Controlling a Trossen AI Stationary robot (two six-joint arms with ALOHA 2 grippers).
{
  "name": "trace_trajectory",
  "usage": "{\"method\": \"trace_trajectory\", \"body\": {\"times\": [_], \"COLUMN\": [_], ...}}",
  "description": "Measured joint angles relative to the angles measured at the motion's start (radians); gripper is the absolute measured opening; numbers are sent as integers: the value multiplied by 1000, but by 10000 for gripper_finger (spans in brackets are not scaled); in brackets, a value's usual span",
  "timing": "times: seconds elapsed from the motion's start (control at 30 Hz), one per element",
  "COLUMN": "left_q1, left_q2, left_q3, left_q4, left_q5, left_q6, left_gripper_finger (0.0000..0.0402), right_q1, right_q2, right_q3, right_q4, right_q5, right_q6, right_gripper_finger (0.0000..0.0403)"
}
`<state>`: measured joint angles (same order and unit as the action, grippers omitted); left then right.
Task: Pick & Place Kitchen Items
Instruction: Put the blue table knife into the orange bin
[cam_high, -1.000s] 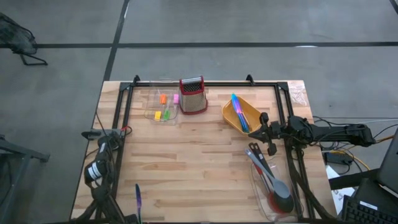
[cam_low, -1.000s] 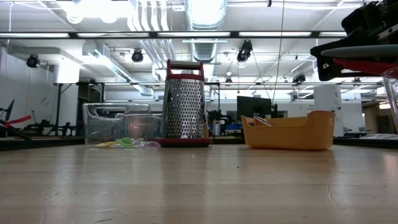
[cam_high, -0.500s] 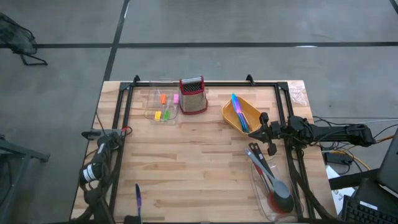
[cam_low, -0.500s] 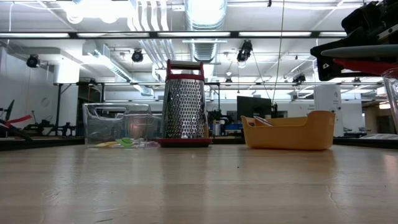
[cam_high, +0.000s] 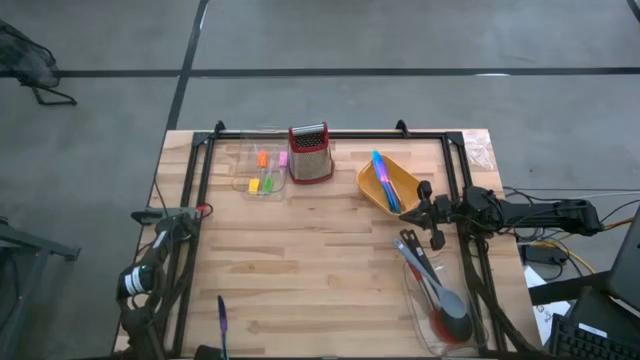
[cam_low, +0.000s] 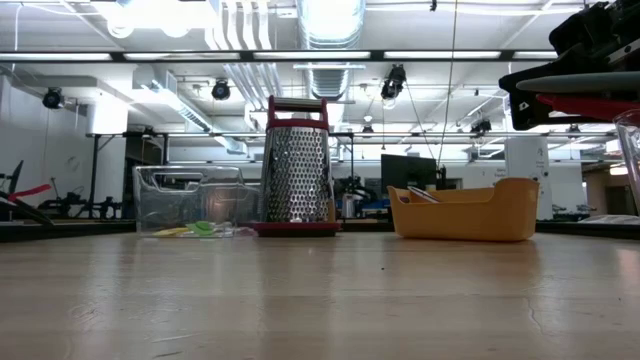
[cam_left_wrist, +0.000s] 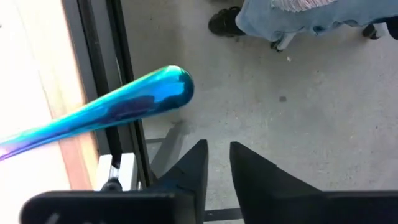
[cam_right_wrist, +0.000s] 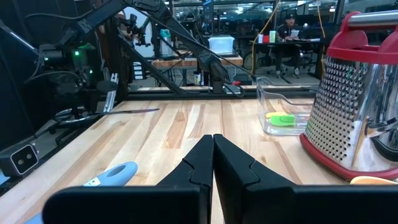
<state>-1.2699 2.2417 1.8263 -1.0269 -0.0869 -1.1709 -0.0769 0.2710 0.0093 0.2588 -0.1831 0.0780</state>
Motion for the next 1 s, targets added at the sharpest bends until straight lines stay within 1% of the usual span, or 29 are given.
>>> {"method": "trace_trajectory", "body": {"times": [0.1,0.17,0.27,0.37,0.57,0.7,0.77,0.83,0.9,0.97,1.0], "left_q1": [-5,-9,-12,-12,-8,-8,-8,-8,-15,-25,-25], "left_q2": [0,2,6,6,6,6,6,6,6,6,6], "left_q3": [0,0,0,0,-1,-28,-50,-70,-84,-95,-102], "left_q4": [-13,3,18,39,32,36,55,76,75,78,89], "left_q5": [-11,-55,-92,-95,-106,-113,-91,-4,36,0,-13], "left_q6": [-2,9,18,9,52,58,16,-62,-157,-243,-261], "left_gripper_finger": [56,46,38,35,35,31,27,21,13,7,5], "right_q1": [0,0,0,0,0,0,0,0,0,0,0], "right_q2": [0,0,0,0,0,0,0,0,0,0,0], "right_q3": [0,0,0,0,0,0,0,0,0,0,0], "right_q4": [0,0,0,0,0,0,0,0,0,0,0], "right_q5": [0,0,0,0,0,0,0,0,0,0,0], "right_q6": [0,0,0,0,0,0,0,0,0,0,0], "right_gripper_finger": [8,8,8,8,8,8,8,8,8,8,8]}}
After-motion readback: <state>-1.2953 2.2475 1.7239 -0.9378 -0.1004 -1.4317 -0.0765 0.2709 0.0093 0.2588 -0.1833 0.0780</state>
